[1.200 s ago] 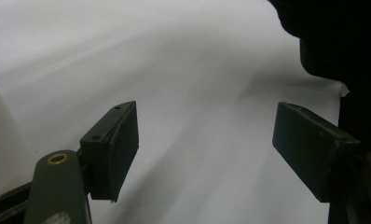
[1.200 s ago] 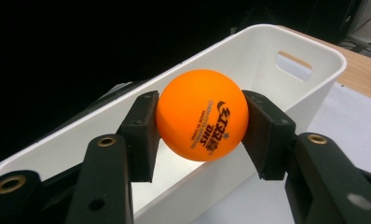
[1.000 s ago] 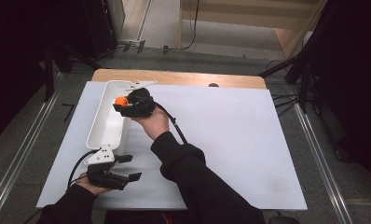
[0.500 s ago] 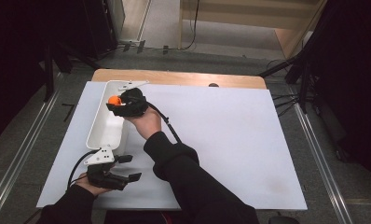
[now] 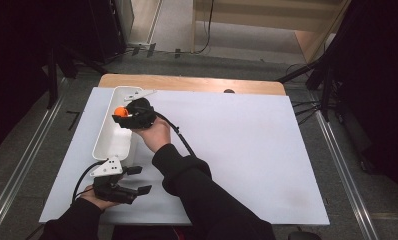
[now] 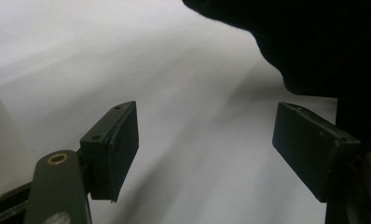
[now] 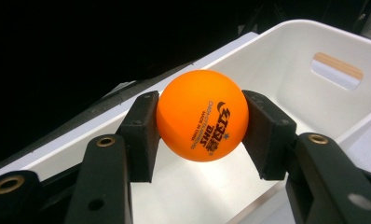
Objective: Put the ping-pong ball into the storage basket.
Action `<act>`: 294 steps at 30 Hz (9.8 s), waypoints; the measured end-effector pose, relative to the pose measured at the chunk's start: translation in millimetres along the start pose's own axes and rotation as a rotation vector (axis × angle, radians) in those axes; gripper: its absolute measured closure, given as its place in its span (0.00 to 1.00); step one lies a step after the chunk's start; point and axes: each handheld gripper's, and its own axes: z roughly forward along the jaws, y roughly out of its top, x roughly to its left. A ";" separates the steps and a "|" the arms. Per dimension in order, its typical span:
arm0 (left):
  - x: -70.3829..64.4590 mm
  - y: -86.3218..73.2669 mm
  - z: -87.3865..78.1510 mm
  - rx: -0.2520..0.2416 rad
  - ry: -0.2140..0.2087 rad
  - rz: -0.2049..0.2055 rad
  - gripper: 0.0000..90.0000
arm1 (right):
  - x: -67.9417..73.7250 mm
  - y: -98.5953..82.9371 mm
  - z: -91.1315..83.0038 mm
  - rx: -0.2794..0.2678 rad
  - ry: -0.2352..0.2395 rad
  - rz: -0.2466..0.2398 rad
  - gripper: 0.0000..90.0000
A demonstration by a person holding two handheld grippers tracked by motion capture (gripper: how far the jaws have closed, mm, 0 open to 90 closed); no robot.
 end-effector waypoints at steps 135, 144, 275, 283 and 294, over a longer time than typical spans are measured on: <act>-0.3 -0.1 3.2 0.010 0.010 0.006 0.26 | -48.5 -72.2 -132.4 0.035 0.024 0.022 0.28; -0.3 0.0 3.5 0.013 0.012 0.004 0.26 | -50.8 -81.6 -144.4 0.027 0.039 0.035 0.28; 0.0 2.6 4.5 0.025 0.005 0.019 0.26 | -68.4 -190.0 -270.7 0.047 -0.120 0.104 0.28; 0.1 2.5 5.0 0.022 0.004 0.016 0.26 | -68.5 -196.4 -277.3 0.047 -0.137 0.114 0.28; 1.0 2.6 4.3 0.024 0.005 0.020 0.26 | -69.7 -208.1 -289.9 0.056 -0.151 0.127 0.28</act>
